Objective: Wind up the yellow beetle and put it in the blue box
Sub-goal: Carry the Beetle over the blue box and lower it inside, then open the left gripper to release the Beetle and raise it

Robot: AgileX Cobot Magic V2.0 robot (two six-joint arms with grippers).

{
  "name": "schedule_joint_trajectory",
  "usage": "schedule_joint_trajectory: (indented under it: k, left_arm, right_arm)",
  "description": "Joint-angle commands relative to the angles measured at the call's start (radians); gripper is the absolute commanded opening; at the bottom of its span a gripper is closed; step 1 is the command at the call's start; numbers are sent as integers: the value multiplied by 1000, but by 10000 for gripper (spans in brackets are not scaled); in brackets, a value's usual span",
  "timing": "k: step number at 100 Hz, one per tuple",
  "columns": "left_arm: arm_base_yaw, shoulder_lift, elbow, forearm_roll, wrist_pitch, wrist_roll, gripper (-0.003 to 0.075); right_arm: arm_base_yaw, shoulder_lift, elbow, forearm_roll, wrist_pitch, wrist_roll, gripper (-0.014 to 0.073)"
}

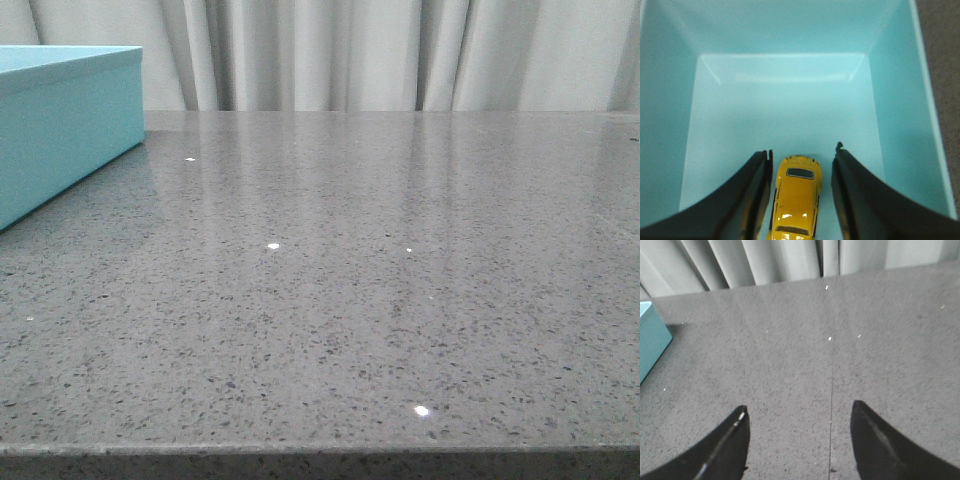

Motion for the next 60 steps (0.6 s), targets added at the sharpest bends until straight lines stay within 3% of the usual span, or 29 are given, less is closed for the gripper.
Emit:
schedule_joint_trajectory:
  k: [1,32,60]
  left_arm:
    - [4,-101,-24,-28,-67,9,179]
    - [4,-354,190,-37,-217,11,-20]
    - [4,-596,429,-47,-291,11,-20]
  right_arm:
    - [0,-23,-25,-48,-66,-15,389]
    - [0,-63,-24,-68,-39,-15,-69]
    - [0,-68,-19,-97,-43,-15,-66]
